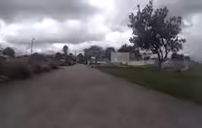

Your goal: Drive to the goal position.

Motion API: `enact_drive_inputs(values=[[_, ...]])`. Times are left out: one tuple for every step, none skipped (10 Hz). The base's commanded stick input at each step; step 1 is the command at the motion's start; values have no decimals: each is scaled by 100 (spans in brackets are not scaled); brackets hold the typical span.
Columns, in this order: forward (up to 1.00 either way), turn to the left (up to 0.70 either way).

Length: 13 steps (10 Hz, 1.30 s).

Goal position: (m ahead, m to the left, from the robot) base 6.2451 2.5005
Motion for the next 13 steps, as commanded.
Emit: enact_drive_inputs(values=[[100, 0], [100, 0], [100, 0], [100, 0], [100, 0], [100, 0], [100, 0], [100, 0], [100, 0], [100, 0], [100, 0], [100, 0], [100, 0]])
